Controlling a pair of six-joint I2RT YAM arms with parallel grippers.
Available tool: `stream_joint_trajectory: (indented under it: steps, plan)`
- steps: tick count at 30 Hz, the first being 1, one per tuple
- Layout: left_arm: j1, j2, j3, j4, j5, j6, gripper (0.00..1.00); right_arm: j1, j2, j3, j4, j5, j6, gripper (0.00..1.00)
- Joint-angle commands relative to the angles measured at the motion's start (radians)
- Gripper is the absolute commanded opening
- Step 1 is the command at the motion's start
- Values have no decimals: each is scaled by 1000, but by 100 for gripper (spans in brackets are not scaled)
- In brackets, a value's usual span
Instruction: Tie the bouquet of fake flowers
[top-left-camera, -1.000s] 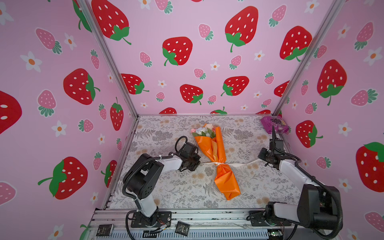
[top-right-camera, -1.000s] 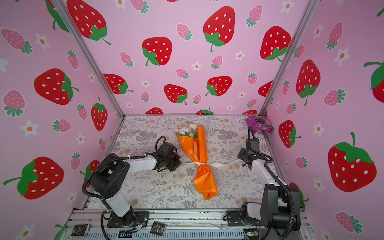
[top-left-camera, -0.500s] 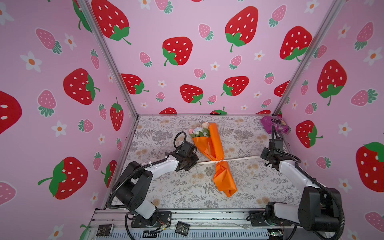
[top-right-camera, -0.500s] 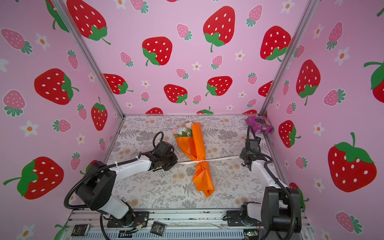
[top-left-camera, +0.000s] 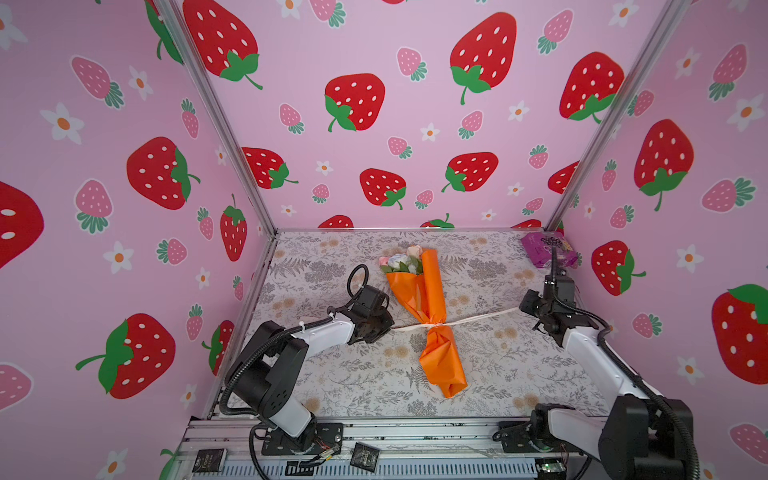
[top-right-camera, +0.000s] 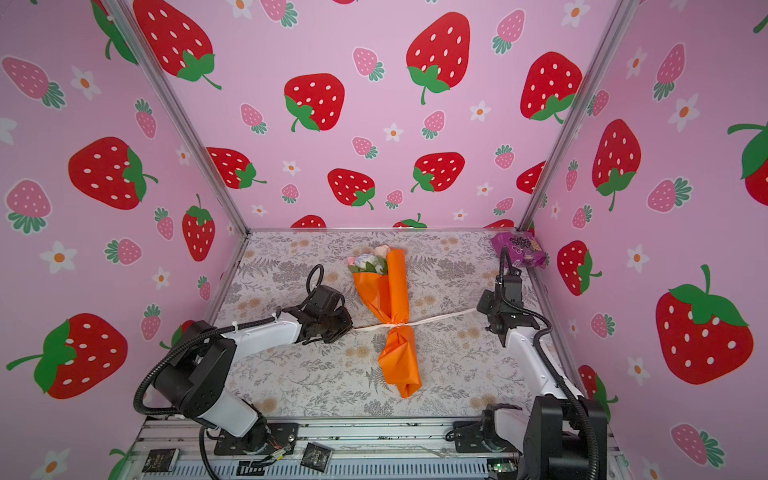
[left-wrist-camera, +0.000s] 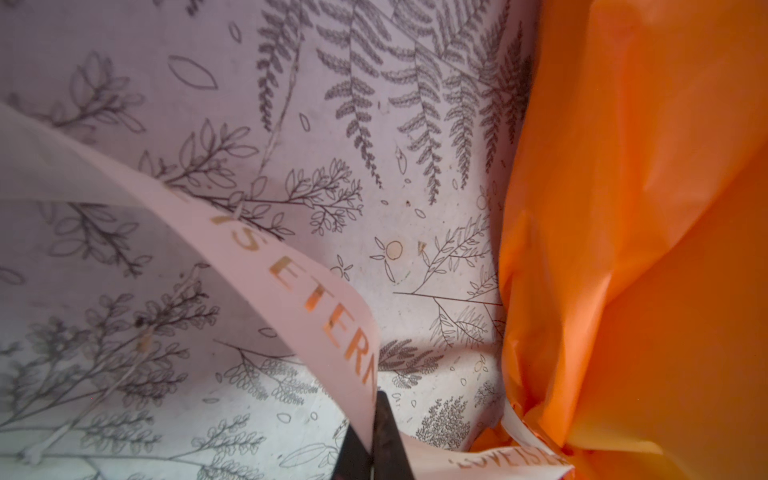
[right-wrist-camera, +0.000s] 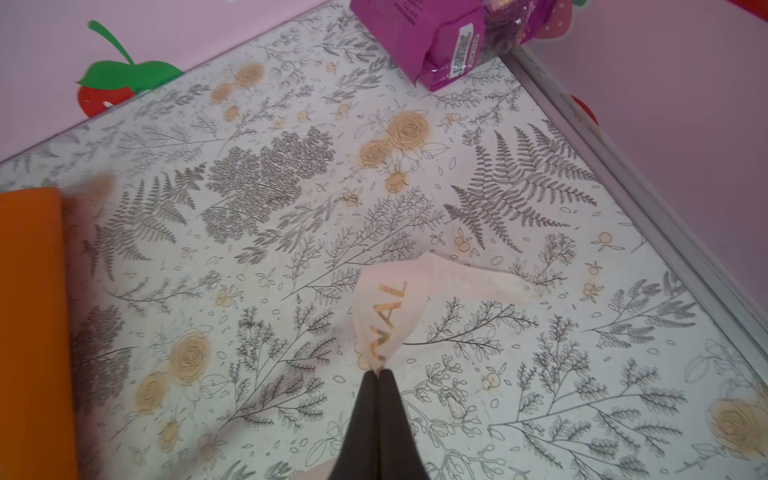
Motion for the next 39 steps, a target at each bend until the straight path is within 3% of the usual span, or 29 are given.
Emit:
stream_joint_trajectory:
  steps: [1, 5, 9, 16, 28, 31, 33, 37, 39]
  plan:
    - [5, -6, -2, 15, 3, 8, 27, 6, -30, 11, 14, -61, 1, 0]
    - [15, -25, -1, -37, -43, 2, 48, 7, -39, 15, -2, -49, -1, 0]
    - [51, -43, -11, -96, -73, 8, 58, 9, -40, 20, -6, -56, 5, 0]
    - [150, -41, -28, -101, -34, 17, 65, 15, -27, 38, -18, -56, 6, 0]
    - [161, 105, 64, -89, -10, -10, 68, 32, -13, 38, -31, -52, 14, 0]
    - [164, 131, 77, -99, -10, -7, 64, 33, -19, 32, -18, -62, 14, 0]
    - [164, 137, 76, -100, 21, 1, 55, 36, -24, 32, -4, -88, 13, 0]
    - [160, 121, 63, -86, 30, 18, 25, 45, -30, 42, 21, -160, 7, 0]
    - [160, 106, 61, -81, 38, 22, 15, 56, -34, 46, 28, -171, 4, 0]
